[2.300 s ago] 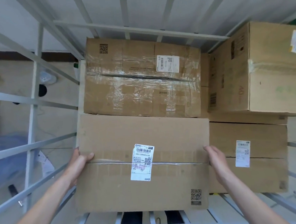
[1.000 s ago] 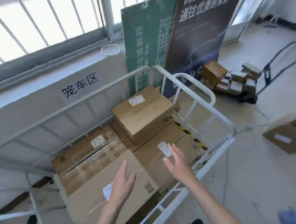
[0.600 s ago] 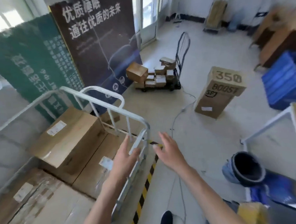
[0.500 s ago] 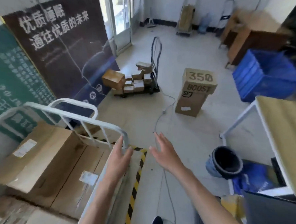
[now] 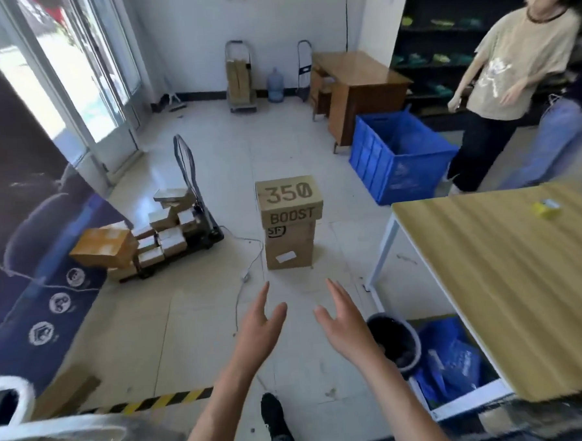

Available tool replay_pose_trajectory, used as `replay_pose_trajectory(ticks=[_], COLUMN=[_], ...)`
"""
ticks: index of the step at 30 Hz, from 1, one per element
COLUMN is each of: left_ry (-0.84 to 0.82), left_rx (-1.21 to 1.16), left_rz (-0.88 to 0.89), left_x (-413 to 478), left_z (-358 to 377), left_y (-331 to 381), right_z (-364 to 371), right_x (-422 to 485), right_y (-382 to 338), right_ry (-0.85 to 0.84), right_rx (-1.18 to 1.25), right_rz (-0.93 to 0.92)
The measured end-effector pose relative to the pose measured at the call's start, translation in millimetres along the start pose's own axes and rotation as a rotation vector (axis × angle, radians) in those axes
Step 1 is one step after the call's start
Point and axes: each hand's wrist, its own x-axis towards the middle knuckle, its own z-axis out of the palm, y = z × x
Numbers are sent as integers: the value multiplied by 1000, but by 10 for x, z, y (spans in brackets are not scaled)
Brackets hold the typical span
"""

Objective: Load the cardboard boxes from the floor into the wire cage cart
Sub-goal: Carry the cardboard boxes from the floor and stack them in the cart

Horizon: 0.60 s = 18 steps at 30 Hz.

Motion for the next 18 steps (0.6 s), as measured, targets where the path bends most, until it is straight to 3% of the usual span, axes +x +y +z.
replay_pose_trajectory(ticks=[11, 18], left_ry=[-114, -201], left_rx=[58, 60], left_rz=[15, 26], left_x=[2611, 3696], left_z=[256, 308], left_y=[525, 760], right_z=[-577, -887], right_x=[2194, 3093], right_y=[-208, -233], right_ry=[116, 147], right_rx=[58, 77], right_rz=[188, 260])
